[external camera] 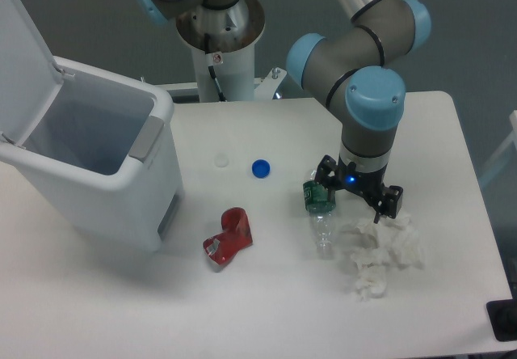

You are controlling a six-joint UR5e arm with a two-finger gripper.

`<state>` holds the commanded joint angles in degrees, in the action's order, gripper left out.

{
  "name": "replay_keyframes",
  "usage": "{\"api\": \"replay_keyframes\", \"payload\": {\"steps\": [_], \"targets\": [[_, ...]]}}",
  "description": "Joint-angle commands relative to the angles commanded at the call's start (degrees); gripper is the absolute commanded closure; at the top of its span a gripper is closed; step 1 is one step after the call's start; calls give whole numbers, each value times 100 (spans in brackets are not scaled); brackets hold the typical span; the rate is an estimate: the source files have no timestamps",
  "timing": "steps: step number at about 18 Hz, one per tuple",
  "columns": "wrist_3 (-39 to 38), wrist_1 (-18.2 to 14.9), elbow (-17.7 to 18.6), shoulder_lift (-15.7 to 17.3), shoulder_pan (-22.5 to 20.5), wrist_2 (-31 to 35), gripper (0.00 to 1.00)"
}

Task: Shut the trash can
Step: 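Raise the gripper from the green bottle and move toward the trash can lid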

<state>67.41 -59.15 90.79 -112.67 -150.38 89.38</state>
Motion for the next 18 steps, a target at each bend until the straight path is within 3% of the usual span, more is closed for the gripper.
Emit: {"api": "replay_keyframes", "payload": {"steps": [8, 13, 18], "targets": [[9, 44, 149, 52, 9, -9, 0], [-227, 87, 508, 263, 79, 307, 0], [-666, 27, 536, 710, 140, -95, 0]]}}
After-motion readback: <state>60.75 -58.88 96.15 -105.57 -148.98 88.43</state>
